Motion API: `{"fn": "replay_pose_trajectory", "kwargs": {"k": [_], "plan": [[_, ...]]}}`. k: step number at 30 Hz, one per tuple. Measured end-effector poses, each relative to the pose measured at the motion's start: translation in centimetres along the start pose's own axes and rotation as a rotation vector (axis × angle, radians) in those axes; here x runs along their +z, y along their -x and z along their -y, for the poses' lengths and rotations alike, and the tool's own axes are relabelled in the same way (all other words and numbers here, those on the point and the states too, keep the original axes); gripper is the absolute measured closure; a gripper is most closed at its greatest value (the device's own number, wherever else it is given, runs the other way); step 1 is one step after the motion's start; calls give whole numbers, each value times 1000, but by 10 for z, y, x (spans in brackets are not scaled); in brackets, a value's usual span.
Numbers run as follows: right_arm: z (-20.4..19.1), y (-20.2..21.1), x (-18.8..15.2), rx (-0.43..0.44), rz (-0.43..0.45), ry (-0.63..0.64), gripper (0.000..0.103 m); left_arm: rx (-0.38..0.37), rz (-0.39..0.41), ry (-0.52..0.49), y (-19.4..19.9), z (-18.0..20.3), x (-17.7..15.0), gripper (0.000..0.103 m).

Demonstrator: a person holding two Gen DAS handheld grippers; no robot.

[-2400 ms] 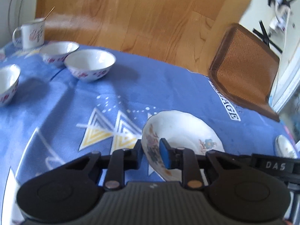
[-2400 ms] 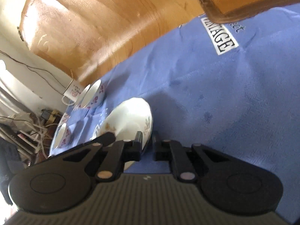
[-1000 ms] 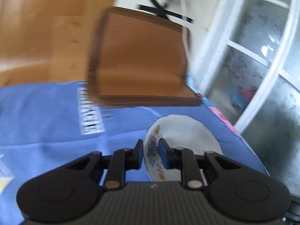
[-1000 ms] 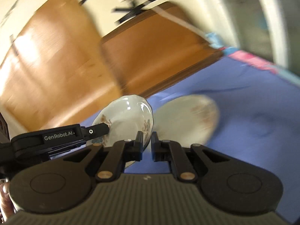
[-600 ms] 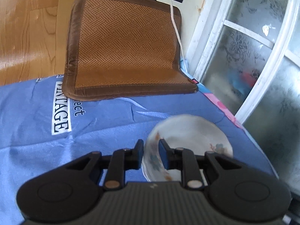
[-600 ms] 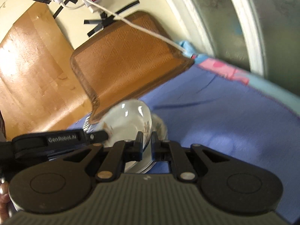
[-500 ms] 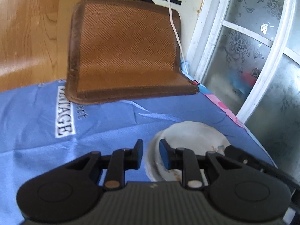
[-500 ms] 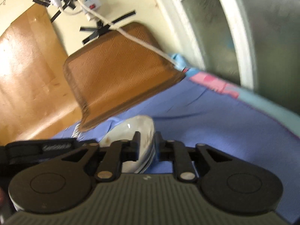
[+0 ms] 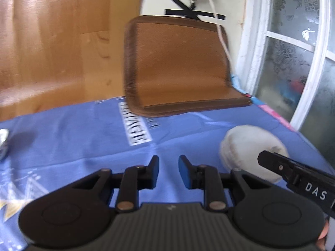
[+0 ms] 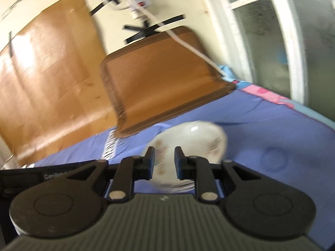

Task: Organize plates and bowls
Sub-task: 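Open both tools to release the plates onto the stack, then move both open tools back toward the white bowls and mug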

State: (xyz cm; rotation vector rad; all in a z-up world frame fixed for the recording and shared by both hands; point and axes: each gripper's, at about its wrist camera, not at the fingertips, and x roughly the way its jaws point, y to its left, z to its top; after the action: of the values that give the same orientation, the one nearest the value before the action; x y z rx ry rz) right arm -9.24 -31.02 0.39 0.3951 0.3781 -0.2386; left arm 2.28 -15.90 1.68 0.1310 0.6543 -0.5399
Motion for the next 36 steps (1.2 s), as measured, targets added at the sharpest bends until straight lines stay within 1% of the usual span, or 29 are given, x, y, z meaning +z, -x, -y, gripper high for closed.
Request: {"fn": "replay_pose_trajectory", "kwargs": {"k": [5,10,11,14,16,20,22,24,32,34,35,36], "plan": [[-24,-2,-8,40,-40,28,79,57,-8,24,11,-27,-11,81],[-32,2,-12,38,-52,29,78,74,-12,42,18,-43,-21,81],[-32,4,-13,33,-51,24,77,75,-13,45,19,-45,-22,81],[-30,11,-15,12,-41,1,65,66,-15,49,21,-48,-25,81],[-28,16,-17,-3,-32,-14,65,58,-13,44,22,-47,-26,79],[-25,23,-18,-21,-28,-37,64,44,-2,21,26,-41,-27,71],[-23,25,-19,-21,-29,-49,63,39,5,7,29,-39,-28,63],[-21,27,-19,-24,-26,-61,63,36,18,-13,32,-35,-28,53],[-20,31,-23,0,-42,-100,63,8,37,-61,44,-24,-31,39],[-21,32,-24,-1,-41,-97,63,3,39,-65,46,-22,-32,31],[-21,33,-24,1,-40,-99,63,-2,43,-69,48,-21,-32,24],[-21,34,-24,3,-39,-99,63,-6,47,-74,49,-21,-33,23]]}}
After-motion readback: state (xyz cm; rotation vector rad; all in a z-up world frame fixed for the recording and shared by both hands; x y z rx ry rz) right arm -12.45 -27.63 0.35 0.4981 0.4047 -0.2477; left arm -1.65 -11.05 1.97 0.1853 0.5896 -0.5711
